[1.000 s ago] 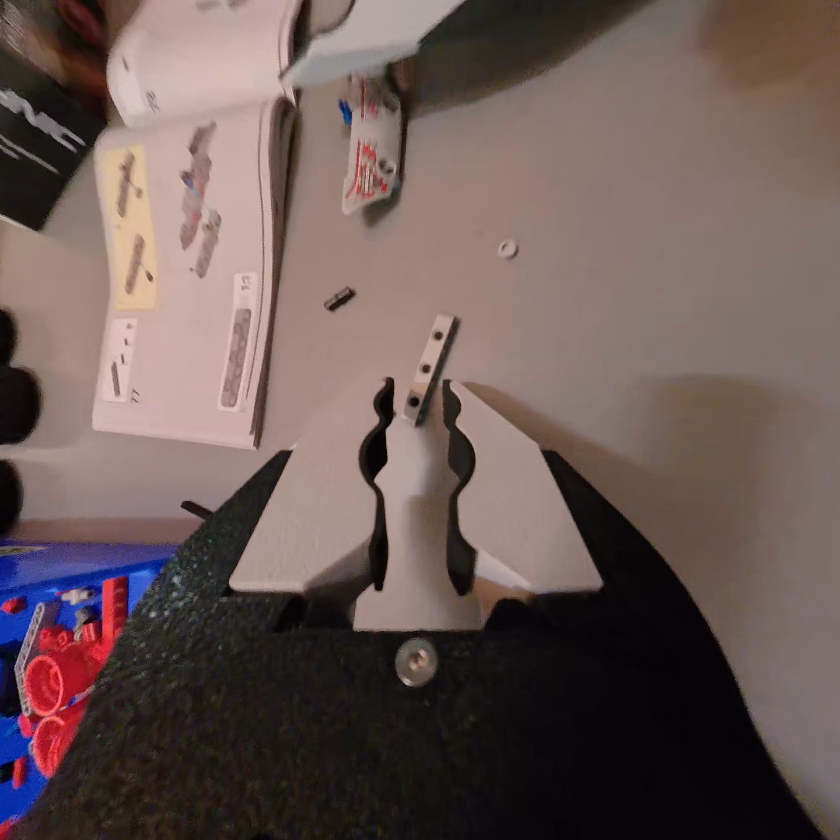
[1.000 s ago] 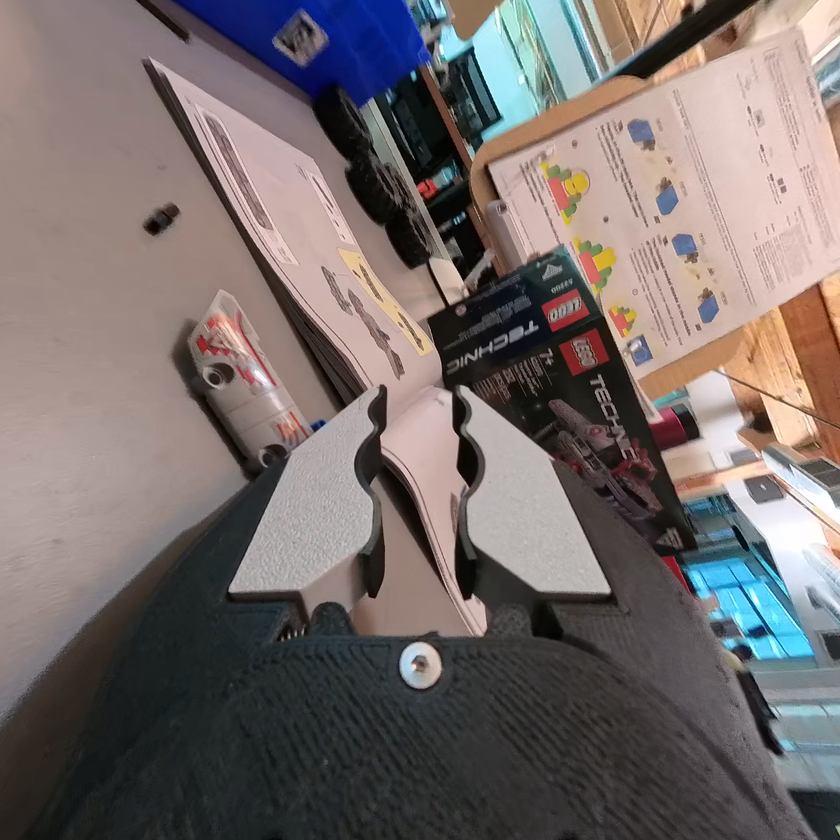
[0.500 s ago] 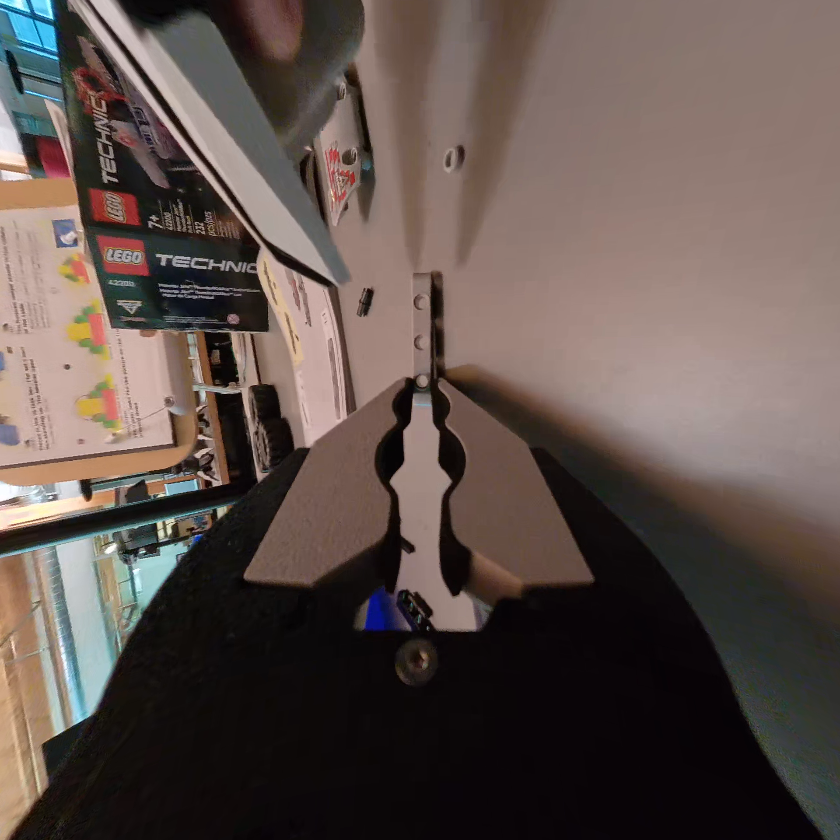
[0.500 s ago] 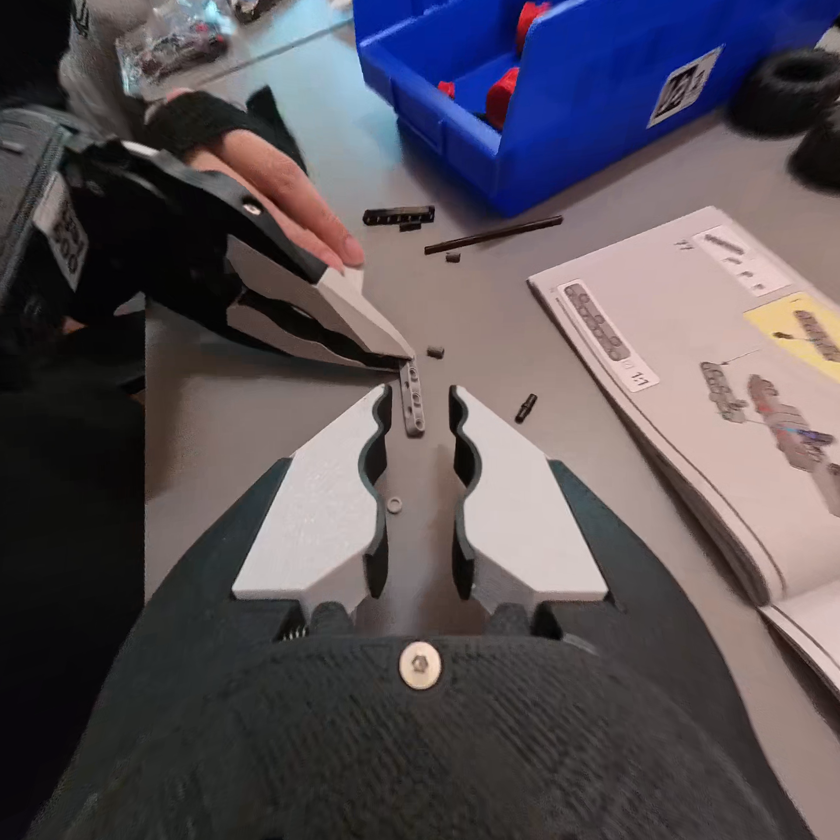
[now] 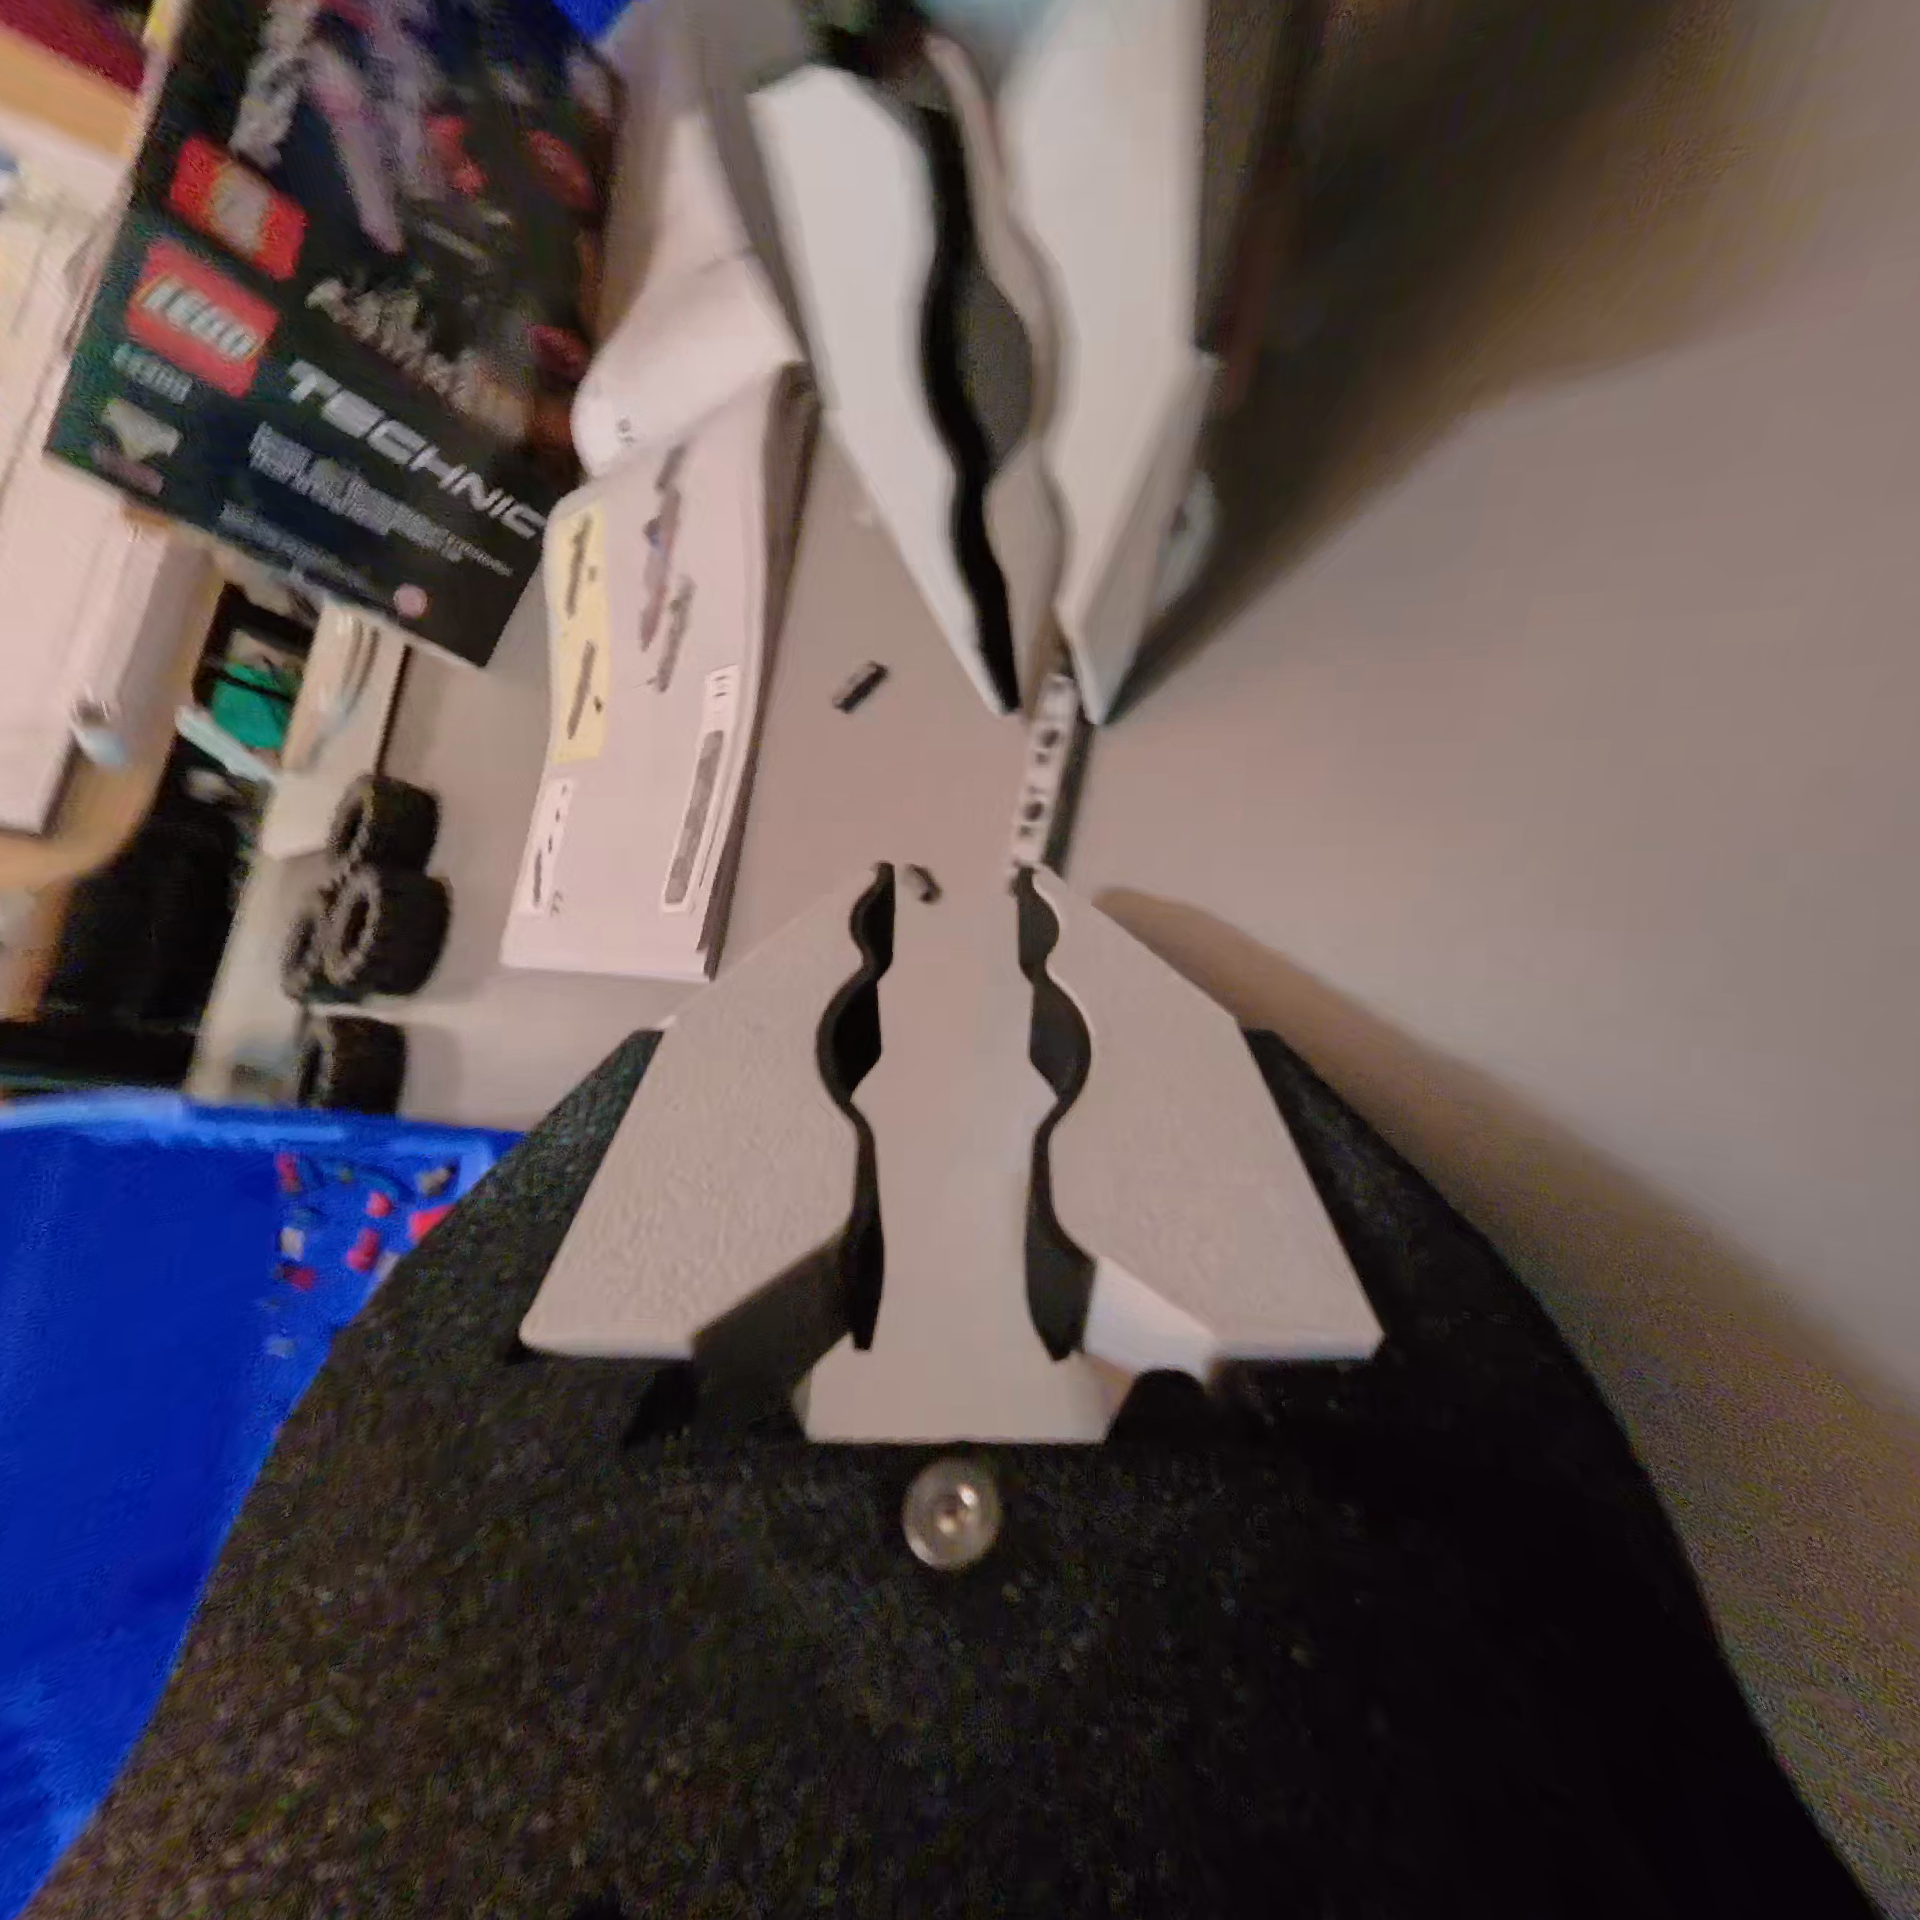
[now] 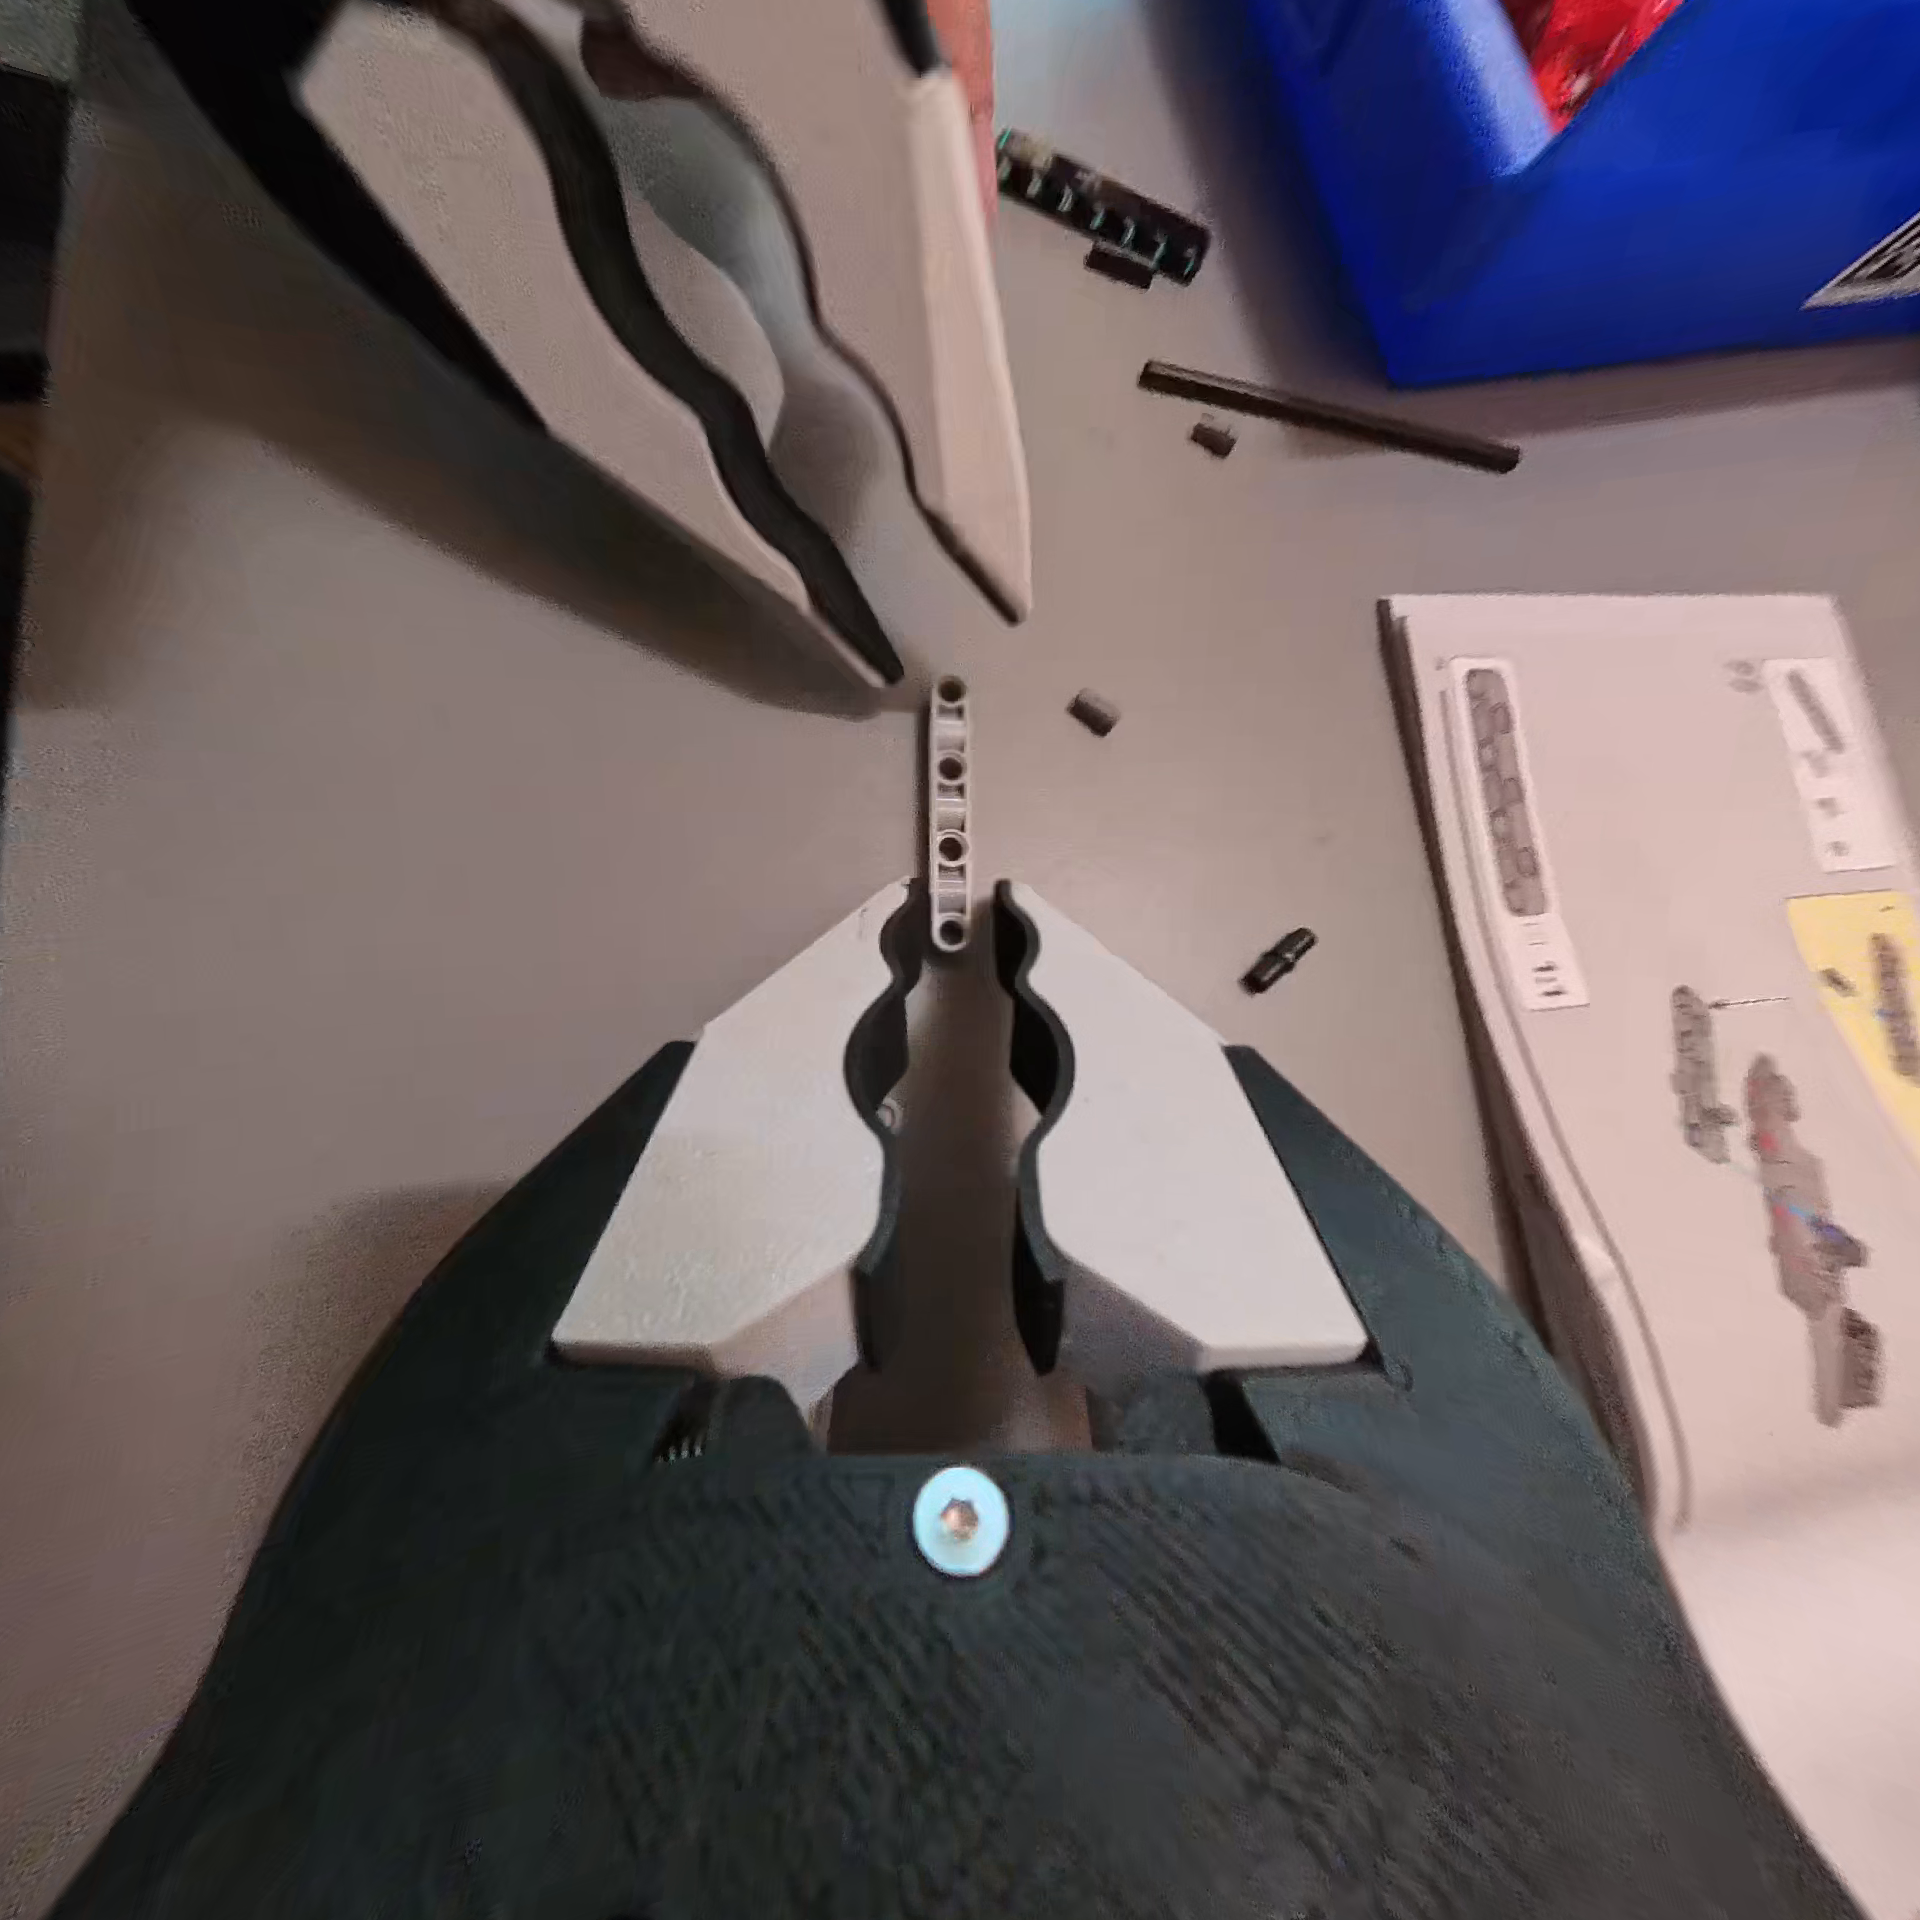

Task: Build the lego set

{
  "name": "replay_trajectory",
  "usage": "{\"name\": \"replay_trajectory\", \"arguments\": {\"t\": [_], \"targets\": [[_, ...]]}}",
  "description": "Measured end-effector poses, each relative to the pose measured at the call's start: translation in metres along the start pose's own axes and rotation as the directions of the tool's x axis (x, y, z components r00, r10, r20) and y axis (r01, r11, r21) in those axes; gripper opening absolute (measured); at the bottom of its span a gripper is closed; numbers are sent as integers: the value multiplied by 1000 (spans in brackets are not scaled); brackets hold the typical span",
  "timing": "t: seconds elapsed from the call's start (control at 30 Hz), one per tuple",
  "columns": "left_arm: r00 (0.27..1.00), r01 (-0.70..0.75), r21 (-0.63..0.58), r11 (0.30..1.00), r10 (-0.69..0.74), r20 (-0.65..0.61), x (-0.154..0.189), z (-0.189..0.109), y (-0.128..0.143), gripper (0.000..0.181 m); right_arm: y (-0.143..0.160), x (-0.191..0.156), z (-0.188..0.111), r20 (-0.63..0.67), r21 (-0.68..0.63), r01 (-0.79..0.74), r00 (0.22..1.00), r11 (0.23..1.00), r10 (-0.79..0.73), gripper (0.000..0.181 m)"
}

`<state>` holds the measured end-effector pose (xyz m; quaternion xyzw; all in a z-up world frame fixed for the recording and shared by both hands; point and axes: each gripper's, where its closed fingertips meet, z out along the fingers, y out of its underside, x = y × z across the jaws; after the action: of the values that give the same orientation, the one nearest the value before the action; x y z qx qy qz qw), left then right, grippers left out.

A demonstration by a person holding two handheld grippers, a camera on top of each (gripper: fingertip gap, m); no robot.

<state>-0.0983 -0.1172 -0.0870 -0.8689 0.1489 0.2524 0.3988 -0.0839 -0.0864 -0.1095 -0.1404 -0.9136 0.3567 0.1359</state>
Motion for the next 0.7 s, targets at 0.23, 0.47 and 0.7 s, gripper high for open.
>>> {"name": "replay_trajectory", "arguments": {"t": [0.23,0.47,0.7], "targets": [[885,454,-31,890,-455,-95,-19,1,10,12,2,9,-4,-42,0,10,999,1000,-10,28],[847,505,-131,853,-519,-114,-8,31,20,13,8,26,-26,-123,51,-59,990,997,64,25],[861,488,-139,862,-501,-83,-13,35,21,1,10,35,-31,-183,82,-72,979,994,86,21]]}}
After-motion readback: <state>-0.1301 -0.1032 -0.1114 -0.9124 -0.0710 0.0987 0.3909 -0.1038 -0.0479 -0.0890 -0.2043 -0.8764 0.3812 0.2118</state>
